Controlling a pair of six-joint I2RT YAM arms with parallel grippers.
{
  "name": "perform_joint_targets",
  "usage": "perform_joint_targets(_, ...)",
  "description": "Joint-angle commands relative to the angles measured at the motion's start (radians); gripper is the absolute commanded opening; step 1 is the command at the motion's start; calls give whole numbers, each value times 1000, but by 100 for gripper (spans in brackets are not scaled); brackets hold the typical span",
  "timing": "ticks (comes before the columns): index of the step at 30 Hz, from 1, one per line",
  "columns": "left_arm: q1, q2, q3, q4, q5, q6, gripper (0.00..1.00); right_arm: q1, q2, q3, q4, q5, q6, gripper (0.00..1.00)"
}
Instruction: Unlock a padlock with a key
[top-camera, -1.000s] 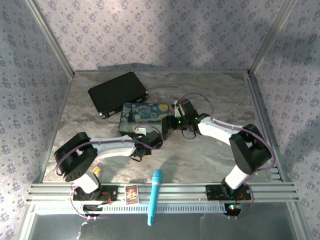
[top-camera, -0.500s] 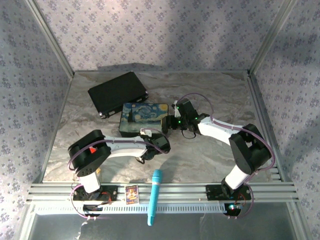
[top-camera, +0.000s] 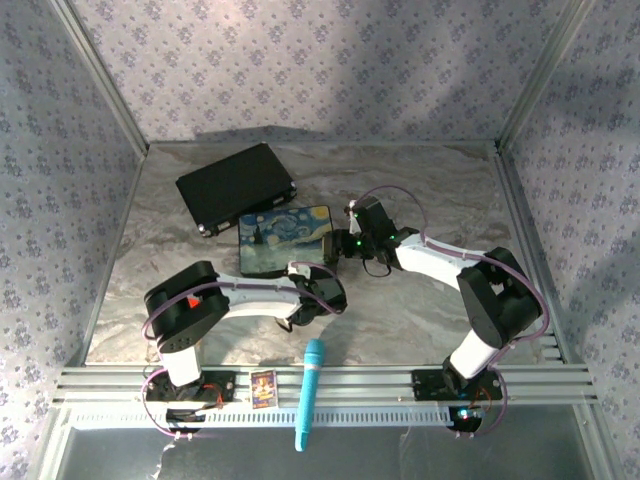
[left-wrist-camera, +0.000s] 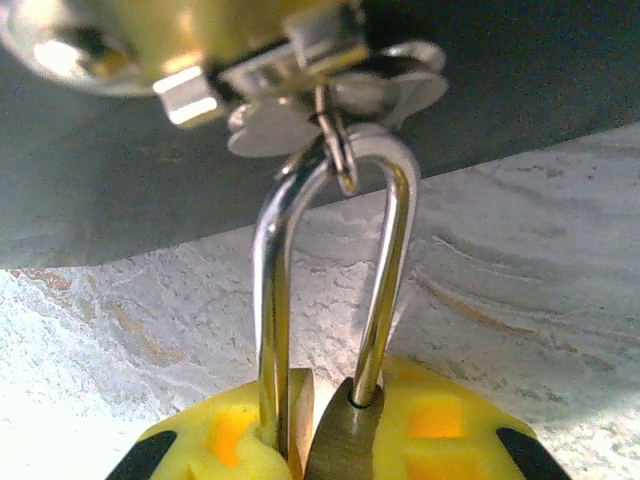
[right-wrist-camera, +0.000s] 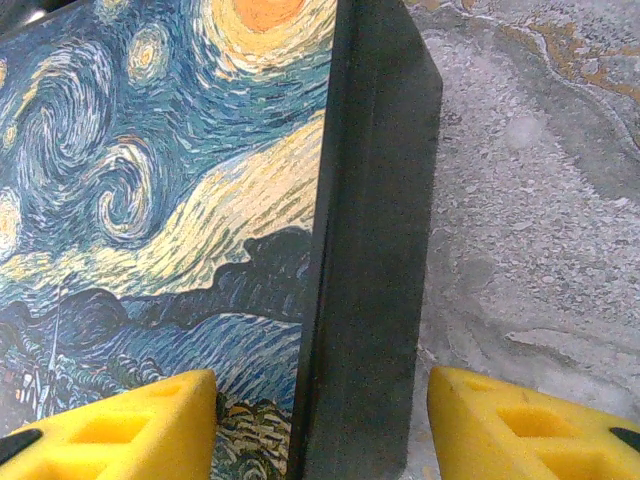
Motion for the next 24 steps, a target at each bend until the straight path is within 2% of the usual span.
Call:
perform_joint_targets(1, 6, 42, -21, -95, 92, 0, 9, -2, 66, -66, -180, 100, -2, 57)
perform_joint_targets(3, 11, 46, -22, -89, 92, 7, 12, -2, 66, -67, -181, 100, 0, 57)
perform_joint_targets(5, 4, 57, -9, -94, 92, 14, 22, -2, 65, -63, -184, 98, 1, 57)
perform_joint_targets(17, -33, 32, -14, -100, 99, 20, 28, 3, 72, -55, -194, 108, 10, 58)
perform_joint_targets(19, -31, 11, -33, -95, 96, 20, 27, 6, 72, -54, -193, 110, 10, 58)
perform_joint_targets(22, -19, -22, -58, -84, 98, 31, 10, 7, 76, -51, -194, 113, 10, 58)
perform_joint_targets(24, -5, -31, -61, -99, 94, 37, 9, 9, 81, -49, -193, 111, 12, 58)
